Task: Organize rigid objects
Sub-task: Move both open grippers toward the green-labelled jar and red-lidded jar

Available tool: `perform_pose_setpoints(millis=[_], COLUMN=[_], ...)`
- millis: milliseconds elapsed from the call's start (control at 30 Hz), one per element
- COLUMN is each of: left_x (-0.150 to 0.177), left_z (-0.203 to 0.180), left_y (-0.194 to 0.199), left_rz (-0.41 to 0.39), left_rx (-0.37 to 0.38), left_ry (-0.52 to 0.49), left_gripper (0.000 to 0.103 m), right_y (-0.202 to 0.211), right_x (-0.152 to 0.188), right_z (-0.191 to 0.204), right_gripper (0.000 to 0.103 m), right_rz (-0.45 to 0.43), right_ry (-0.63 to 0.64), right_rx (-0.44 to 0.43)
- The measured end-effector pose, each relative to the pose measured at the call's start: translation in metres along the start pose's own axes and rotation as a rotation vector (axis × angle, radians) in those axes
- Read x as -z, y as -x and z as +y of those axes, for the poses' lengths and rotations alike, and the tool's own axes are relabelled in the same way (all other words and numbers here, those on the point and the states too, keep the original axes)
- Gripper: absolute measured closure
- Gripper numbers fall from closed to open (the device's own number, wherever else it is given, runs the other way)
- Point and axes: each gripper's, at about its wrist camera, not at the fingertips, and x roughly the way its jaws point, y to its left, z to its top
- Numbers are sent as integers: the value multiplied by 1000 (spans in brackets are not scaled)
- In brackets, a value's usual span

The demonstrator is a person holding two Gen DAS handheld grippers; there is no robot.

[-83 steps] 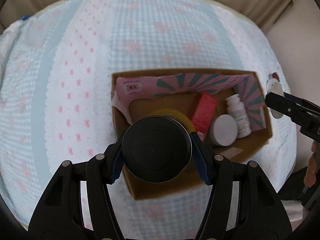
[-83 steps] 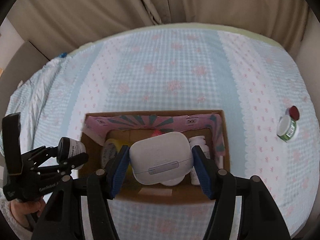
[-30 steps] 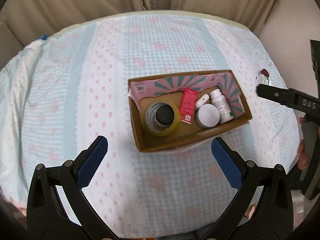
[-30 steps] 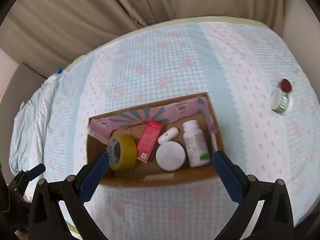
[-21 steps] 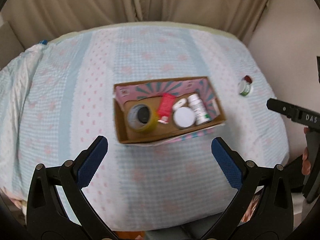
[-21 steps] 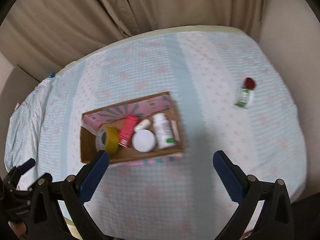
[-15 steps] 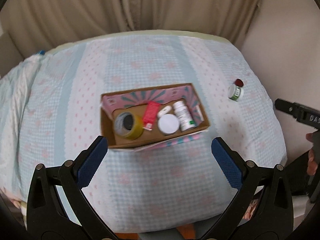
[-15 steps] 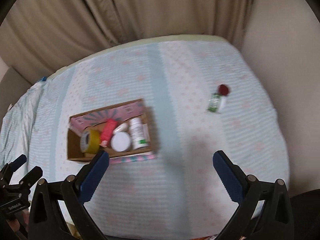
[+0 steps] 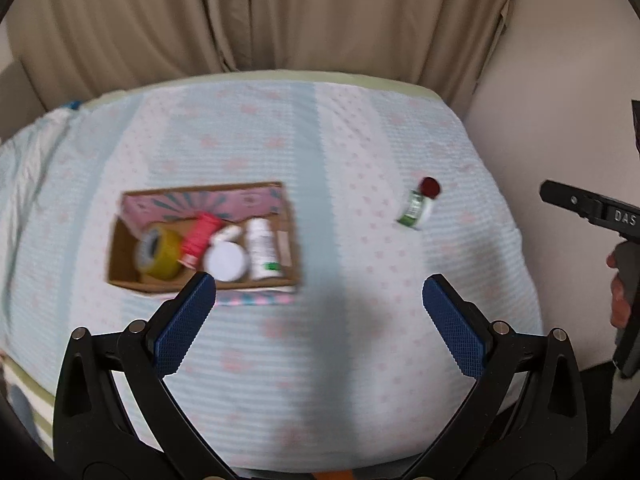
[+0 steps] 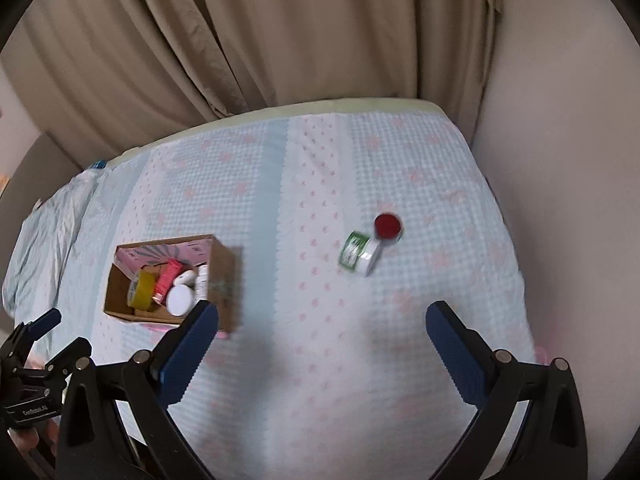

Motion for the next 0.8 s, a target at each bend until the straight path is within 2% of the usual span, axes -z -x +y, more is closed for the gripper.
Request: perform_pose_setpoints(millis=[200, 367, 533, 800], left_x=[-15, -30, -41, -46], left_z=[-65, -106, -139, -169], left_y=[-29, -66, -126, -230], left_rz=[-20, -34, -46, -12], left_rx=[19, 45, 97, 120], left_ry=[-35, -90, -133, -187], left_gripper=[0, 0, 0, 0], right_y=[-18, -45, -85, -166], right_x=[-24, -42, -55, -64], right_z=[-61, -95, -116, -135], right_gripper=[0, 0, 0, 0], right_rz=[-12, -33, -45, -36], right_ry=[33, 71, 129, 274], right_rx=[-42, -59, -71, -101])
